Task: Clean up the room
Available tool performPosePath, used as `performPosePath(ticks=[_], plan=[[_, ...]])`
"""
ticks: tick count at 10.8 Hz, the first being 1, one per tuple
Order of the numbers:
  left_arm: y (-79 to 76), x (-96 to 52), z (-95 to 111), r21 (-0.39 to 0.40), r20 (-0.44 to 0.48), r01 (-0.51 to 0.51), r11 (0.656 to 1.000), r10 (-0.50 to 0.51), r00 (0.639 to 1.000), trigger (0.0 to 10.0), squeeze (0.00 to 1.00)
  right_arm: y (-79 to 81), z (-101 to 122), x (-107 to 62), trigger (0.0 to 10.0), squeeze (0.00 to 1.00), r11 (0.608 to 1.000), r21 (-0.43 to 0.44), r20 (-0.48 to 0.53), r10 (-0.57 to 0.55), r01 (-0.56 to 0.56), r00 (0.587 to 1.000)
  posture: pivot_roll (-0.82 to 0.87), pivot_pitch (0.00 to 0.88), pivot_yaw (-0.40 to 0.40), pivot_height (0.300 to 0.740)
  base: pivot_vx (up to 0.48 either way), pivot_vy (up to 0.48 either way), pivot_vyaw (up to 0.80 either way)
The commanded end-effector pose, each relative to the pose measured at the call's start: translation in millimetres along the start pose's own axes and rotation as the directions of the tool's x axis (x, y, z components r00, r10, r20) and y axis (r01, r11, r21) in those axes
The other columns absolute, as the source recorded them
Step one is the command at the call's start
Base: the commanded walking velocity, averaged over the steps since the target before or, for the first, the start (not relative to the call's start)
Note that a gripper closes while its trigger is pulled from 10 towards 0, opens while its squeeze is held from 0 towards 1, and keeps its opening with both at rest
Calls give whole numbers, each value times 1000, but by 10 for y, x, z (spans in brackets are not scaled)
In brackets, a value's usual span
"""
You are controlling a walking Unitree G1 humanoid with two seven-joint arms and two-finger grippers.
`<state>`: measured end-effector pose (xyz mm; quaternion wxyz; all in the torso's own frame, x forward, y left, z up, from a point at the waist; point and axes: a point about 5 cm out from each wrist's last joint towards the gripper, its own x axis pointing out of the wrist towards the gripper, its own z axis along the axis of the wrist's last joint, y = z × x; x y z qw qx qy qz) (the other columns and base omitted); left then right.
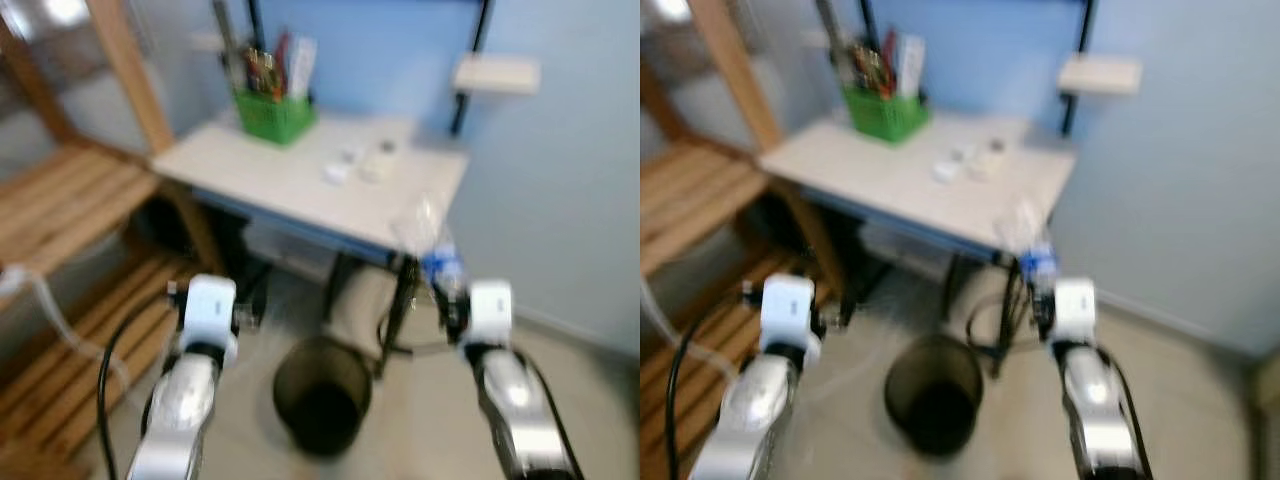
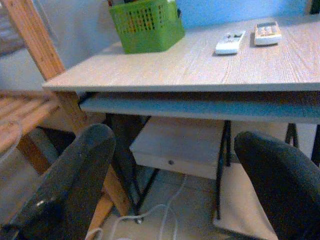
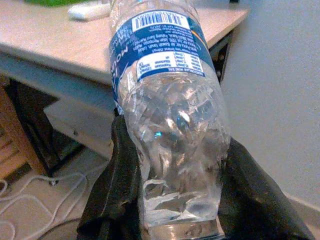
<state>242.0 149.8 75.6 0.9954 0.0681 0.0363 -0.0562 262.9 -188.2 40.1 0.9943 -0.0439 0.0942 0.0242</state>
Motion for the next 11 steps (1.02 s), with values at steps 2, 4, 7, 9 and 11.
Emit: performPosePath(ticks=[2, 4, 7, 9, 11], plan=[[-24, 11, 43, 10, 16, 8, 1000, -8, 1000, 10000, 0, -73, 24, -2, 10000, 0, 1000, -19, 11, -16, 16, 1000, -123, 0, 91, 740, 0, 0, 800], [-16, 6, 33, 11, 13, 9, 1000, -9, 1000, 10000, 0, -42, 28, 3, 10000, 0, 1000, -28, 19, 2, -2, 1000, -119, 0, 88, 740, 0, 0, 800], [-29, -15, 15, 2, 2, 9, 1000, -9, 1000, 10000, 0, -2, 8, -33, 10000, 0, 994, -22, 8, 105, -105, 994, -122, 0, 86, 740, 0, 0, 533], [-26, -19, -15, 3, -13, -7, 1000, 7, 1000, 10000, 0, 51, -107, 36, 10000, 0, 989, -57, -68, 131, -135, 989, -119, 0, 83, 740, 0, 0, 0], [-87, -36, -2, -1, -10, 4, 1000, -4, 1000, 10000, 0, 16, -159, 154, 10000, 0, 994, -68, -108, 81, -89, 991, -103, 0, 68, 740, 0, 0, 0]])
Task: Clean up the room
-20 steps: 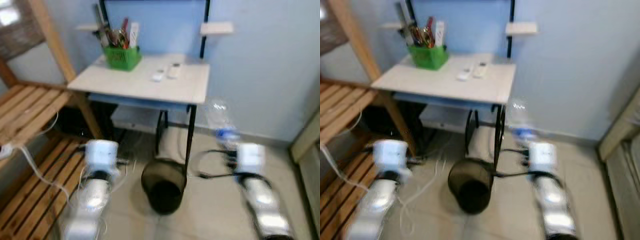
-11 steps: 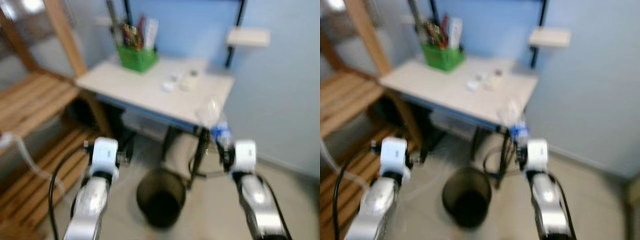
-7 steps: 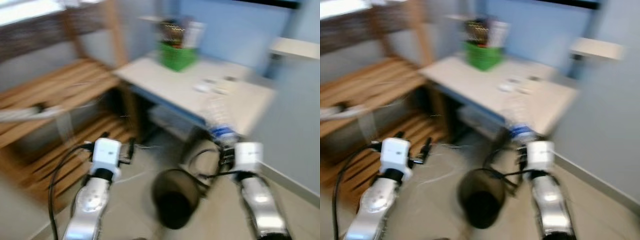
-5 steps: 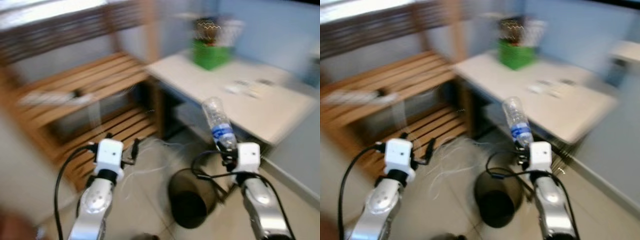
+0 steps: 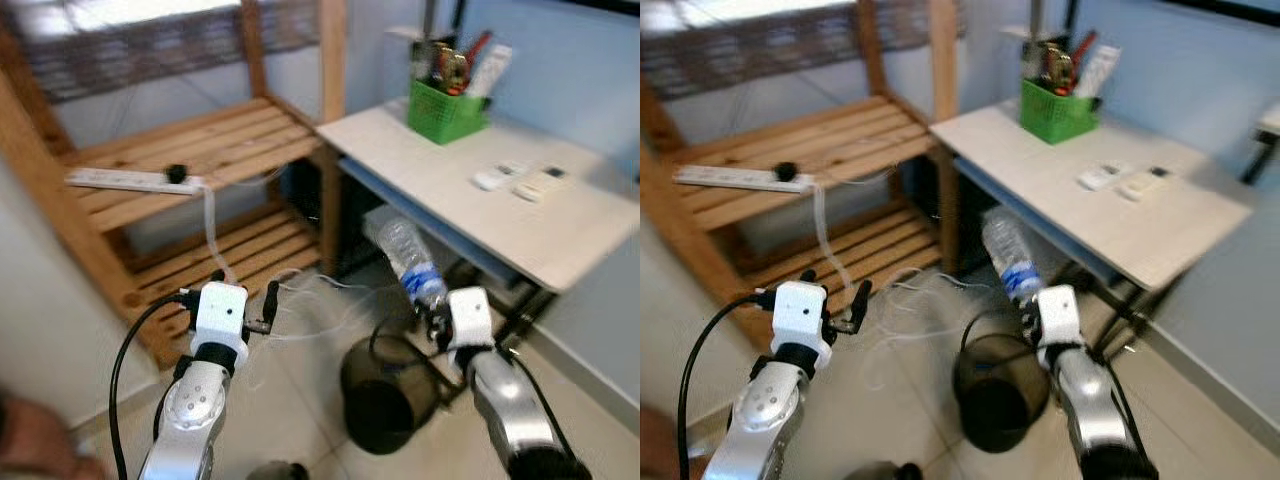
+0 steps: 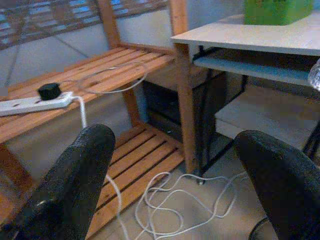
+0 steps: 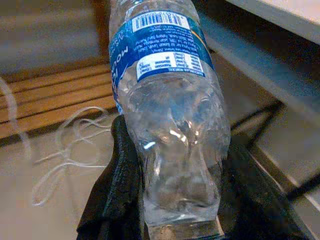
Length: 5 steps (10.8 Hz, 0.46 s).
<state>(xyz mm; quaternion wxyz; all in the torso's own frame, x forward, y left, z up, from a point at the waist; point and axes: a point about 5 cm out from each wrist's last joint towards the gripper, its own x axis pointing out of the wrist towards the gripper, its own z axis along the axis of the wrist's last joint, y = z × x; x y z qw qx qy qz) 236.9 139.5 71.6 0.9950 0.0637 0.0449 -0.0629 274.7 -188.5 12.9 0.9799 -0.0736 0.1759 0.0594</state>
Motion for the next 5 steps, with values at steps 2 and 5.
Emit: performPosePath(ticks=[2, 5], plan=[[-130, -20, 49, 5, 6, 31, 1000, -31, 1000, 10000, 0, 81, 38, 142, 10000, 0, 1000, 21, -22, -20, 20, 1000, -55, 1, 52, 740, 0, 0, 0], [-232, -290, 65, 18, -24, 96, 995, -95, 995, 10000, 0, 195, 40, 285, 10000, 0, 996, 81, -119, -24, 34, 993, 68, 101, 36, 740, 0, 0, 0]])
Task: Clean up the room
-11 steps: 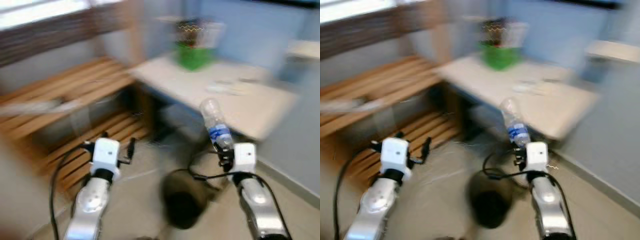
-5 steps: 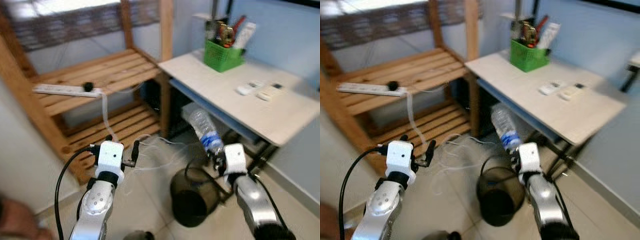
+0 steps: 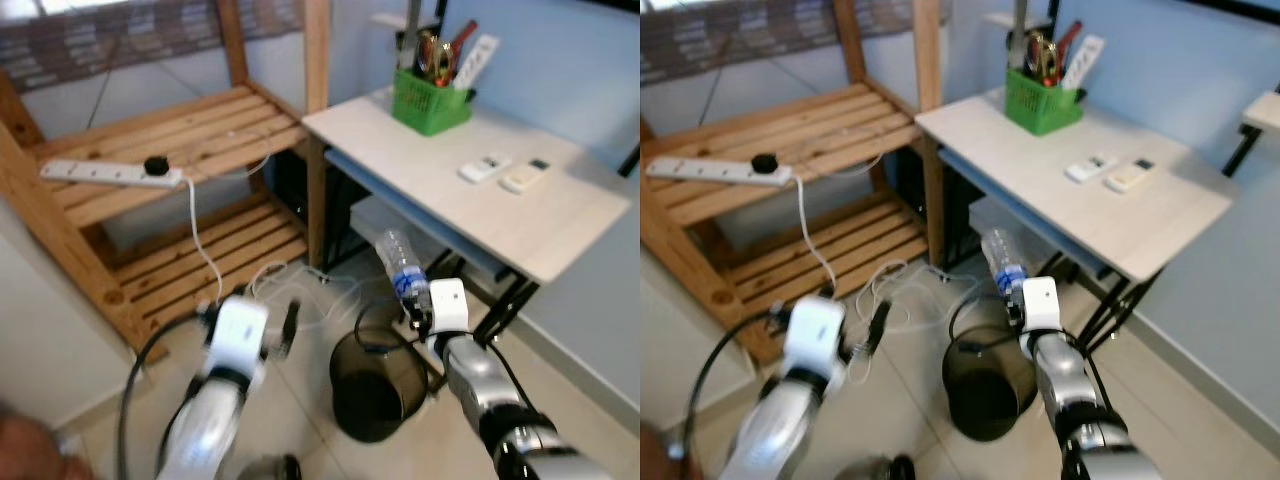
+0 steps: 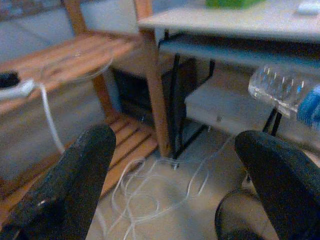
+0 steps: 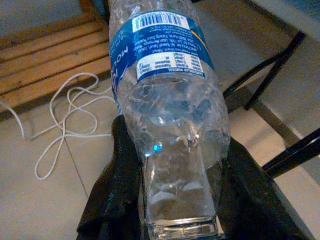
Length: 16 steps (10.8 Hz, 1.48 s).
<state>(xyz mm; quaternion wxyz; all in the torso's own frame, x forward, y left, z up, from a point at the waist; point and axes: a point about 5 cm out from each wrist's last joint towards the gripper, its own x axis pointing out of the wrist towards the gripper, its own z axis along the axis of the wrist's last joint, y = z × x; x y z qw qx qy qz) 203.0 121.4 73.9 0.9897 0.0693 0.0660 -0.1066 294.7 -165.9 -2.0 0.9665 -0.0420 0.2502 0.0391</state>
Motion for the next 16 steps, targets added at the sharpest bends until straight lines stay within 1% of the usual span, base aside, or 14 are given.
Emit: performPosePath(ticks=[1, 2, 3, 4, 5, 6, 7, 8, 10, 11, 12, 13, 14, 16], plan=[[-27, -59, 56, 7, 8, -1, 1000, 1, 1000, 10000, 0, 14, 116, 38, 10000, 0, 1000, 16, 35, -9, 9, 999, 93, 124, 33, 740, 0, 0, 0], [-15, -154, 50, -7, -14, -35, 999, 35, 999, 10000, 0, 136, 227, 97, 10000, 0, 998, 62, 36, 7, -9, 999, 104, 146, 28, 740, 0, 0, 0], [-50, -220, 75, -16, -20, -38, 999, 38, 999, 10000, 0, 234, 266, 113, 10000, 0, 997, 68, 43, 35, -38, 998, 117, 175, 30, 740, 0, 0, 0], [-95, -290, 89, -19, -31, -32, 999, 31, 999, 10000, 0, 345, 272, 121, 10000, 0, 995, 70, 36, 61, -64, 997, 128, 192, 35, 740, 0, 0, 0], [-121, -356, 95, -19, -46, -29, 999, 28, 999, 10000, 0, 425, 242, 127, 10000, 0, 989, 128, -3, 71, -70, 997, 147, 212, 38, 740, 0, 0, 0], [-107, -412, 94, -19, -62, -42, 999, 40, 997, 10000, 0, 509, 229, 126, 10000, 0, 990, 121, -19, 80, -77, 997, 157, 232, 35, 740, 0, 0, 0], [-106, -443, 103, -20, -70, -51, 999, 49, 996, 10000, 0, 540, 200, 118, 10000, 0, 993, 93, -30, 80, -77, 996, 161, 245, 32, 740, 0, 0, 0], [-142, -487, 119, -25, -80, -53, 998, 51, 995, 10000, 0, 554, 130, 105, 10000, 0, 995, 84, -66, 61, -55, 996, 168, 260, 27, 740, 0, 0, 0], [-182, -552, 115, -35, -102, -54, 998, 50, 994, 10000, 0, 530, 148, 117, 10000, 0, 994, 107, -88, 9, 0, 996, 171, 274, 26, 740, 0, 0, 0], [-190, -571, 116, -37, -108, -54, 998, 49, 993, 10000, 0, 523, 169, 124, 10000, 0, 990, 137, -91, -7, 20, 996, 170, 279, 27, 740, 0, 0, 0], [-194, -578, 118, -38, -112, -53, 998, 49, 993, 10000, 0, 542, 189, 130, 10000, 0, 989, 147, -94, -11, 24, 996, 171, 282, 26, 740, 0, 0, 0], [-195, -583, 117, -40, -115, -54, 998, 49, 992, 10000, 0, 552, 201, 133, 10000, 1000, 986, 164, -97, -22, 38, 995, 171, 283, 26, 740, 0, 0, 0], [-209, -594, 121, -42, -119, -56, 998, 51, 992, 10000, 0, 522, 204, 136, 10000, 1000, 979, 193, -105, -50, 70, 993, 173, 286, 25, 740, 0, 0, 0], [-202, -599, 115, -44, -126, -60, 997, 54, 991, 10000, 0, 492, 216, 138, 10000, 1000, 976, 195, -104, -82, 101, 991, 172, 289, 25, 740, 0, 0, 0]])
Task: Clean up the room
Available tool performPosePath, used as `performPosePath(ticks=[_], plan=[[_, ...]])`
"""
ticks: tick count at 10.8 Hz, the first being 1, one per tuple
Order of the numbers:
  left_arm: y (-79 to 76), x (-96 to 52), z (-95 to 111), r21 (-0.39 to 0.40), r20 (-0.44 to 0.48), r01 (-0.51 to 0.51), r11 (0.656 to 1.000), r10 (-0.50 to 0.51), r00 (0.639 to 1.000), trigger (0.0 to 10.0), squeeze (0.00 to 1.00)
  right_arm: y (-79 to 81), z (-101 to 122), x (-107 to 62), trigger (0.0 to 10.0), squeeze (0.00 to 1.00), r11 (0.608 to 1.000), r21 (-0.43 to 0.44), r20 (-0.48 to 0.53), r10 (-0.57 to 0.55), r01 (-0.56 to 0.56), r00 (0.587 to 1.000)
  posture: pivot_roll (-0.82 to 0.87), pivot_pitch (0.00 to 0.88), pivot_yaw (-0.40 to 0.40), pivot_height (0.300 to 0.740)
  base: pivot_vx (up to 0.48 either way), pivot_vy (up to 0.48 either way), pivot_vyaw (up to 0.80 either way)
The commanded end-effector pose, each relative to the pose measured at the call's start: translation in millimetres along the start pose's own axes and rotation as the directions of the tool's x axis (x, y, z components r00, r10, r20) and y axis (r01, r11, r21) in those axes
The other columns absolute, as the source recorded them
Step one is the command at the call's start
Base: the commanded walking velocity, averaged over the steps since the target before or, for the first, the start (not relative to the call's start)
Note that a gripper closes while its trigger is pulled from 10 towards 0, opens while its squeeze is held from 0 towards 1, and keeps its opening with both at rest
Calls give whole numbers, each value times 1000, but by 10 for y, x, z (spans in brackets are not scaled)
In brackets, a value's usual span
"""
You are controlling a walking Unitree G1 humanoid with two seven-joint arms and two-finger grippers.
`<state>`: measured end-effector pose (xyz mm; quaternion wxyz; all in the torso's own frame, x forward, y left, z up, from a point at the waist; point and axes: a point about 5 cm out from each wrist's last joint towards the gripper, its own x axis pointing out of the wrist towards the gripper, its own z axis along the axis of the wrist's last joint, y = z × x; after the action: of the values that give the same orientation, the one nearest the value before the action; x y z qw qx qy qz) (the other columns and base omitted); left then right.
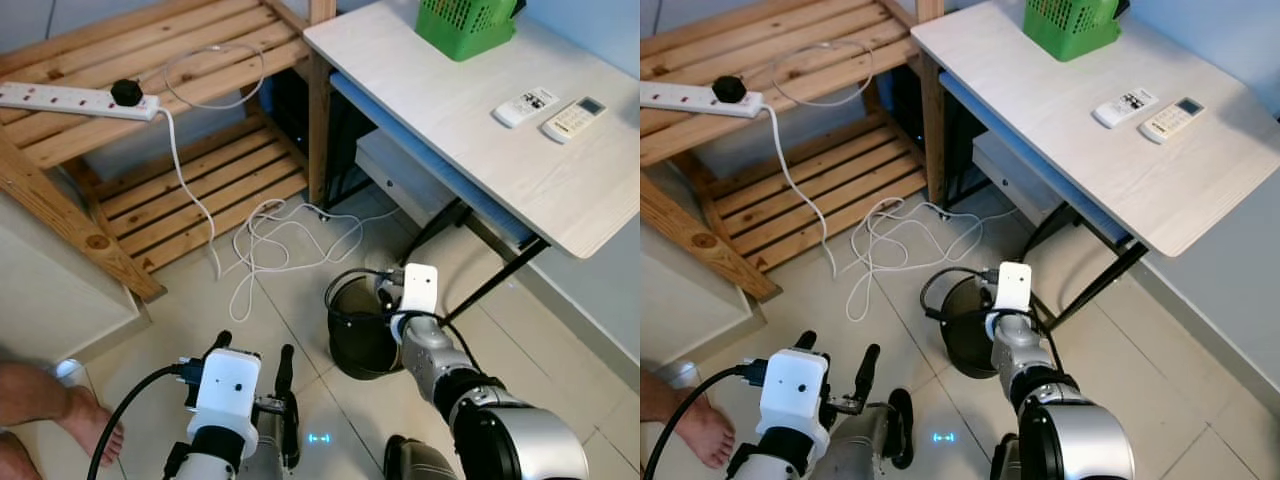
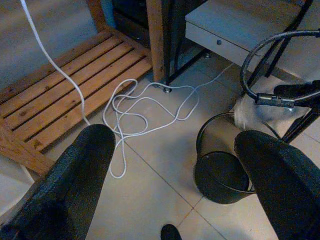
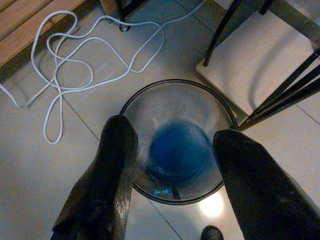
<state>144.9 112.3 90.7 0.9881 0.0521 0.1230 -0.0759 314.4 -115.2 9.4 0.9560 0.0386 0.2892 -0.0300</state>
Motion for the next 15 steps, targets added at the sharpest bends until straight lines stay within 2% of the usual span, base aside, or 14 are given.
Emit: performPosePath(ticks=[1, 3, 4, 5, 7, 9, 10, 11, 12, 13, 14, 15], plan=[[-5, -26, 0, 1, -13, -8, 1000, 8, 1000, 10000, 0, 7, -29, -5, 10000, 1000, 1000, 12, -13, -8, 8, 1000, 172, 289, 25, 740, 0, 0, 0], [-15, -21, -2, 1, -14, -11, 1000, 11, 1000, 10000, 0, 22, -25, -5, 10000, 1000, 1000, 28, -12, 5, -4, 1000, 168, 288, 23, 740, 0, 0, 0], [-11, -4, -8, 1, -14, -11, 1000, 11, 1000, 10000, 0, 44, -10, -5, 10000, 1000, 1000, 9, -3, 17, -16, 1000, 160, 282, 21, 740, 0, 0, 0], [-6, 45, -11, 3, -8, -8, 1000, 8, 1000, 10000, 0, 82, 69, 2, 10000, 0, 999, -16, 30, 37, -36, 999, 148, 263, 18, 740, 0, 0, 0], [77, 226, -6, 22, 24, -11, 1000, 10, 1000, 10000, 0, 137, 244, 2, 10000, 0, 992, -51, 132, 118, -113, 984, 94, 169, 13, 740, 0, 0, 0], [233, 464, 22, 58, 64, -9, 998, 5, 998, 10000, 0, -71, 320, -54, 10000, 0, 987, -100, 284, 146, -123, 947, 18, 52, 38, 740, 0, 0, 0], [370, 582, 86, 80, 94, -18, 997, 10, 996, 10000, 0, -269, 300, -178, 10000, 0, 989, -111, 374, 137, -102, 917, -5, 2, 50, 740, 0, 0, 0], [452, 659, 90, 84, 98, -24, 996, 16, 995, 10000, 0, -364, 280, -325, 10000, 0, 988, -118, 423, 140, -99, 895, -24, 0, 58, 740, 0, 0, 0], [453, 703, 48, 60, 87, -23, 998, 18, 996, 10000, 0, -456, 283, -569, 10000, 0, 978, -182, 486, 180, -103, 855, -56, 0, 66, 740, 0, 0, 0], [431, 706, -45, -11, 58, -7, 1000, 8, 998, 10000, 0, -597, 304, -732, 10000, 0, 984, -135, 510, 167, -113, 844, -81, 0, 74, 740, 0, 0, 0], [428, 709, -121, -89, 36, 11, 996, -8, 999, 10000, 0, -655, 277, -810, 10000, 0, 983, -128, 505, 177, -130, 845, -88, 0, 72, 740, 0, 0, 0], [448, 726, -189, -71, 24, 7, 997, -6, 1000, 10000, 0, -723, 229, -865, 10000, 0, 985, -139, 493, 155, -99, 856, -107, 0, 77, 740, 0, 0, 0]])
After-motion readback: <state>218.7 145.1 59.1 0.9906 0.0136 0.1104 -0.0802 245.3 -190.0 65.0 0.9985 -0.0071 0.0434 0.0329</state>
